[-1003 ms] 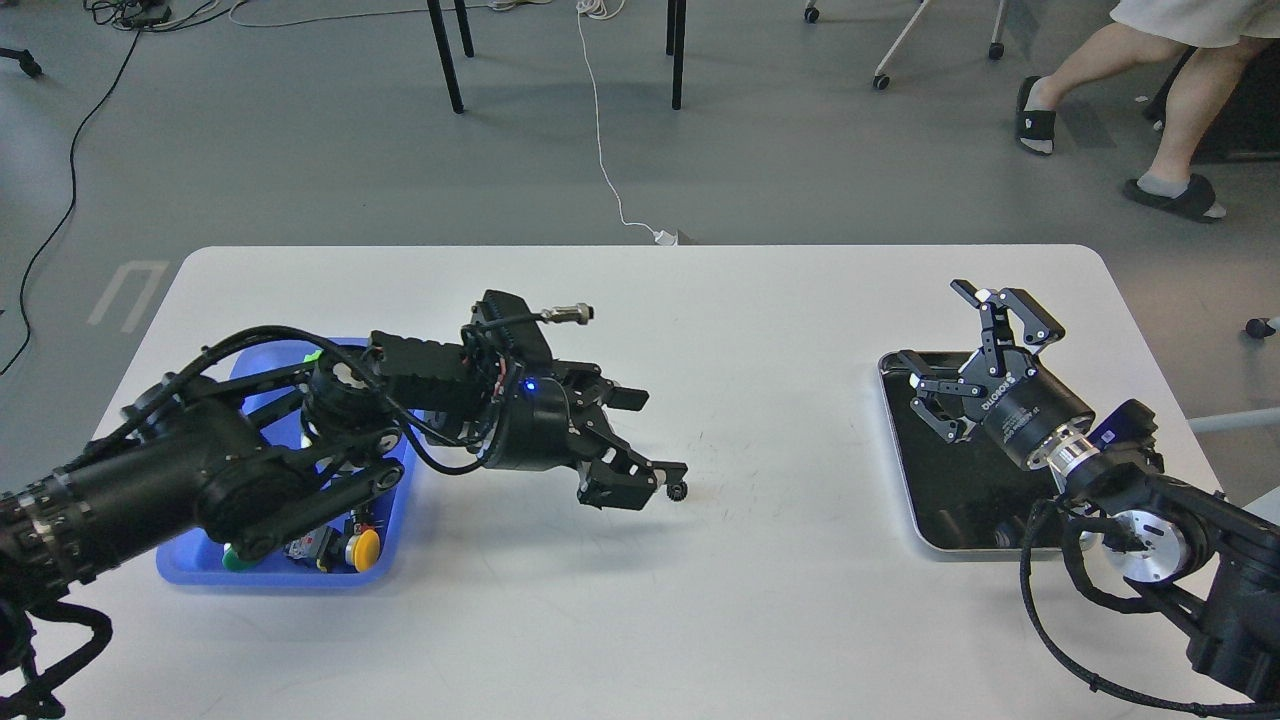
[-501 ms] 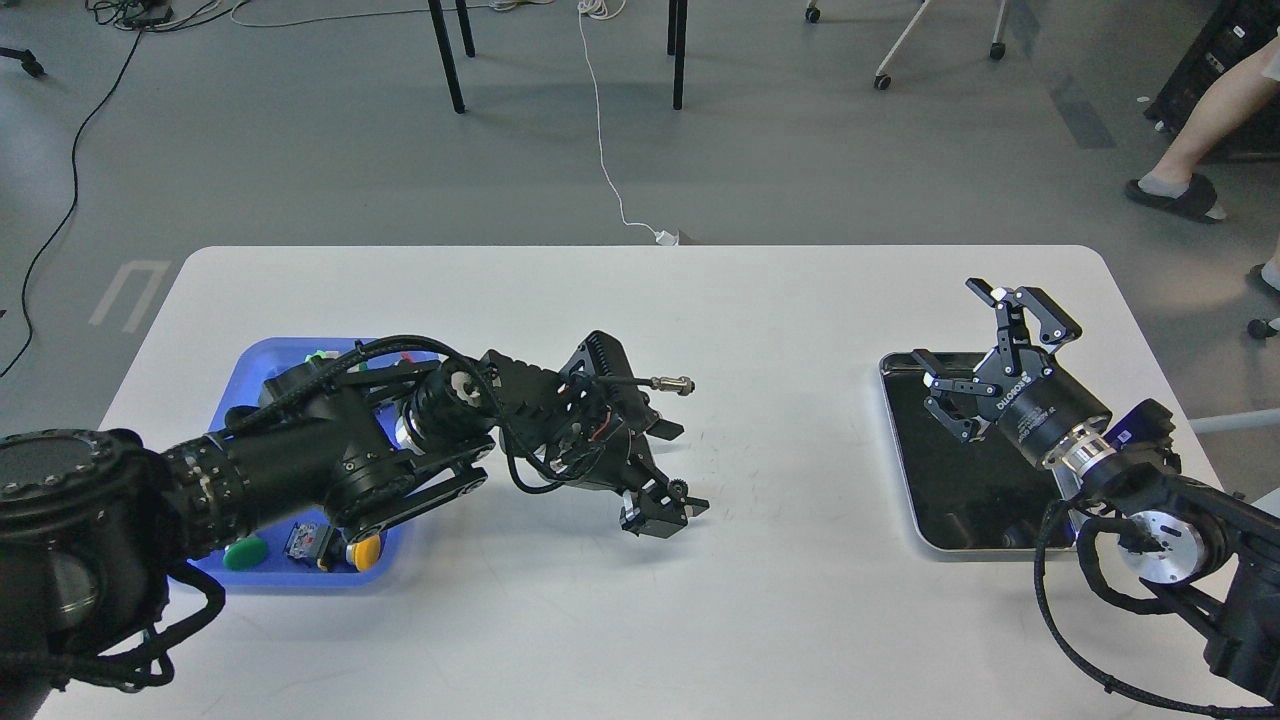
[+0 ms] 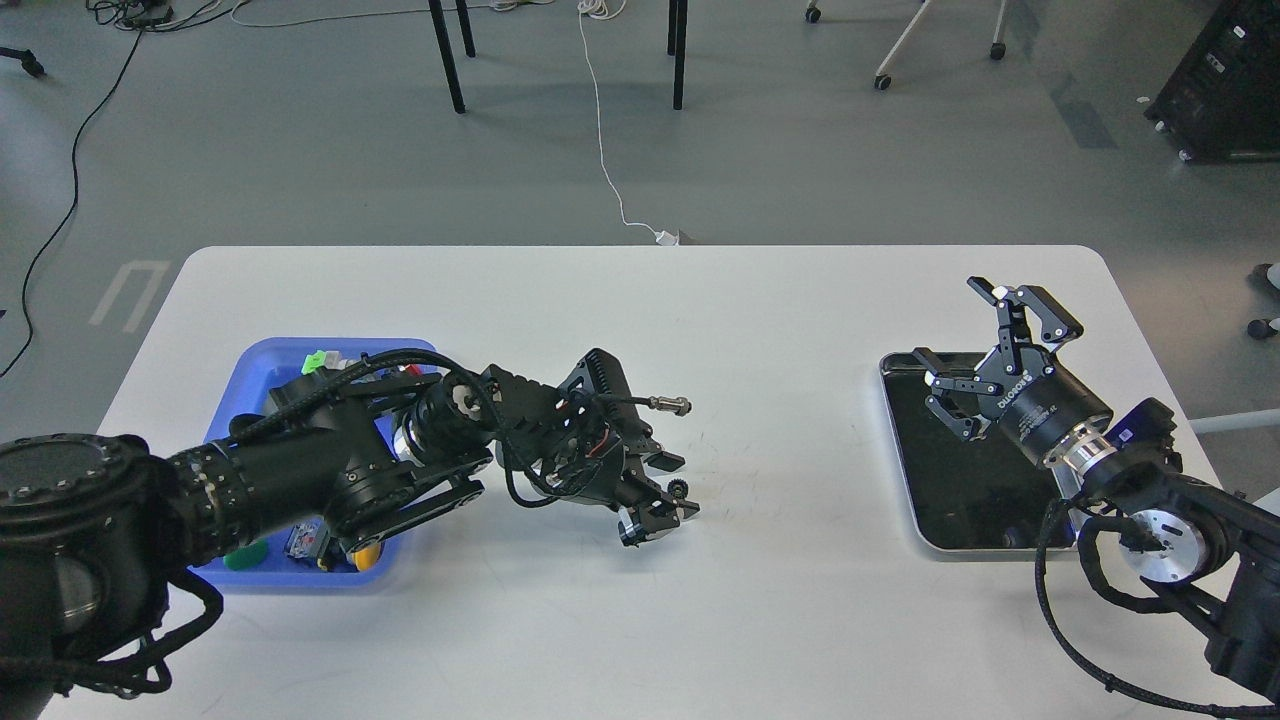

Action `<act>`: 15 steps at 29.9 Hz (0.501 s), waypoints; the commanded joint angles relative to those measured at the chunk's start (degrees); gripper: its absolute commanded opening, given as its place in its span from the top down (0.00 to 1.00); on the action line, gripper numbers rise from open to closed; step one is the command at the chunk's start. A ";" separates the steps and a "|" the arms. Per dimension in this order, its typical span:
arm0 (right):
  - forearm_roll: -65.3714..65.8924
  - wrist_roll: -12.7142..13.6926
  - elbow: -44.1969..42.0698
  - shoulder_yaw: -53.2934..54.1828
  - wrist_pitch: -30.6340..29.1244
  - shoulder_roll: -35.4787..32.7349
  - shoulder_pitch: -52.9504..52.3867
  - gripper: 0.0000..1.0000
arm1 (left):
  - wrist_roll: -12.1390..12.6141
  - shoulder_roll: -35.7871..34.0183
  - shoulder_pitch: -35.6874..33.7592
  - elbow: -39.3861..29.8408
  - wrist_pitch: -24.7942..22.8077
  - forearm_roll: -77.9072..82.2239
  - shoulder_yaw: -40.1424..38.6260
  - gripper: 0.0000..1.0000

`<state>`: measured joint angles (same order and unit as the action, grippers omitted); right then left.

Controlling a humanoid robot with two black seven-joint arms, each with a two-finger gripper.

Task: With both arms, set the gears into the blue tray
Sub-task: 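Lift the gear and carry it toward the blue tray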

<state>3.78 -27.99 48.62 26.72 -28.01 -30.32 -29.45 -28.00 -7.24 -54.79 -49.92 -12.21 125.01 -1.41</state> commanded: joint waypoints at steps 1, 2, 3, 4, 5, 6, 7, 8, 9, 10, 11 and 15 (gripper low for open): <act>0.00 -0.01 0.08 0.00 0.01 0.00 -0.08 0.06 | 0.00 -0.05 0.03 0.18 -0.01 -0.01 0.01 0.51; 0.00 -0.01 0.08 0.00 0.01 0.00 -0.08 0.06 | 0.00 0.03 0.03 0.35 -0.01 -0.01 0.01 0.54; 0.00 -0.01 0.08 0.00 0.01 0.00 -0.17 0.06 | 0.00 -0.05 0.03 0.44 -0.01 -0.01 0.01 0.59; 0.00 -0.01 0.08 0.09 0.01 0.00 -0.08 0.06 | 0.00 -0.05 0.12 0.44 -0.01 -0.01 0.01 0.62; 0.00 -0.01 0.08 0.18 0.01 0.00 -0.08 0.06 | 0.00 -0.05 0.21 0.44 -0.01 -0.01 0.01 0.62; 0.00 -0.01 0.08 0.18 0.01 0.00 -0.08 0.06 | 0.00 -0.05 0.29 0.53 -0.01 -0.01 0.01 0.63; 0.00 -0.01 0.08 0.09 0.01 0.00 -0.08 0.06 | 0.00 -0.32 0.56 0.61 -0.01 -0.01 0.01 0.65; 0.00 -0.01 0.08 0.09 0.01 0.00 -0.08 0.06 | 0.00 -0.32 0.65 0.70 -0.01 -0.01 0.01 0.70; 0.00 -0.01 0.08 0.18 0.01 0.00 -0.08 0.06 | 0.00 -0.32 0.65 0.88 -0.01 -0.01 0.01 0.76; 0.00 -0.01 0.08 0.09 0.01 0.00 -0.08 0.06 | 0.00 -0.32 0.65 0.97 -0.01 -0.01 0.01 0.80; 0.00 -0.01 0.08 0.09 0.01 0.00 -0.08 0.06 | 0.00 -0.32 0.65 0.97 -0.01 -0.01 0.01 0.82; 0.00 -0.01 0.08 0.09 0.01 0.09 -0.08 0.06 | 0.00 -0.49 0.56 0.97 0.17 -0.01 0.01 0.89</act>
<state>3.78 -27.99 48.70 26.84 -28.00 -30.32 -29.56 -28.00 -7.63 -54.18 -48.98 -12.14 124.98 -1.43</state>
